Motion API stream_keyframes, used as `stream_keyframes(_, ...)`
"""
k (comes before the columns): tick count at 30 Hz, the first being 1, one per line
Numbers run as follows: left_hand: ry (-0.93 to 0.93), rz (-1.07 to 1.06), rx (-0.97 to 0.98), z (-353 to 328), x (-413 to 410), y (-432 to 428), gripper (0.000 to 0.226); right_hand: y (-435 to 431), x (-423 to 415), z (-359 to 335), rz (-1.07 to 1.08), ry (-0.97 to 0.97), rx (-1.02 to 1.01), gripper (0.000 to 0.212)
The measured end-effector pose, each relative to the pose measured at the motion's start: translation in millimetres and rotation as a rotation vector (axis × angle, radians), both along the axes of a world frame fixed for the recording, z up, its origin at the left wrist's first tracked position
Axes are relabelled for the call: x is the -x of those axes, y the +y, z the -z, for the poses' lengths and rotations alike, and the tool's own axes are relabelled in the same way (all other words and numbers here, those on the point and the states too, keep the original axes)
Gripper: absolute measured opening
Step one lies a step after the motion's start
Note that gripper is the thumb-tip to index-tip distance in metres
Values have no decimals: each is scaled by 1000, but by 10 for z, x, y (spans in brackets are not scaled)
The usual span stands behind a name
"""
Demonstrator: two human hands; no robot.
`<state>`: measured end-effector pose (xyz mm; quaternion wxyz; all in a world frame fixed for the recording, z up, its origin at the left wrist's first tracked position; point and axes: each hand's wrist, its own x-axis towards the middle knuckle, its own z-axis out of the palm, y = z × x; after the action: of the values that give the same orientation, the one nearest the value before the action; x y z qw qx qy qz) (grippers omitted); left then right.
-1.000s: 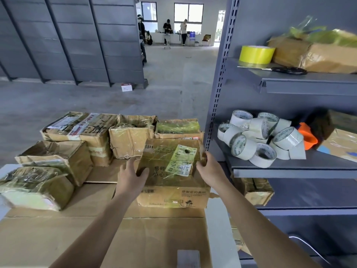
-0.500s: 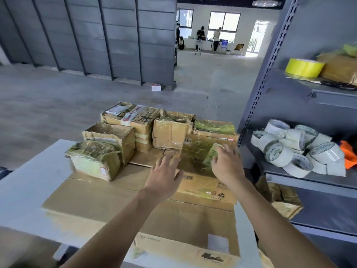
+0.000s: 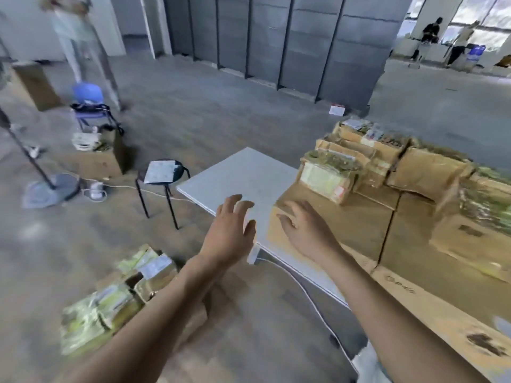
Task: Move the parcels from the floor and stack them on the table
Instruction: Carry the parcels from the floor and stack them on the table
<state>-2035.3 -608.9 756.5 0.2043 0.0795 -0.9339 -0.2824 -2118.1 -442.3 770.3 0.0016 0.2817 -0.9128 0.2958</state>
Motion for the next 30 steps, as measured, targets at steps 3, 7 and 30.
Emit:
stream_keyframes(3,-52,-143,-49,215,-580,-756,39,-796,-447,262,-136,-82,24,36)
stream_keyframes(7,-172,-307,-112,493,-1171,-1563,38,-1624,-794,588,-254,-161,5,37)
stream_keyframes(30,-594,-768,-472,1995,-1630,-4754,37,-4961,-615,2485,-434,-677,-231,38)
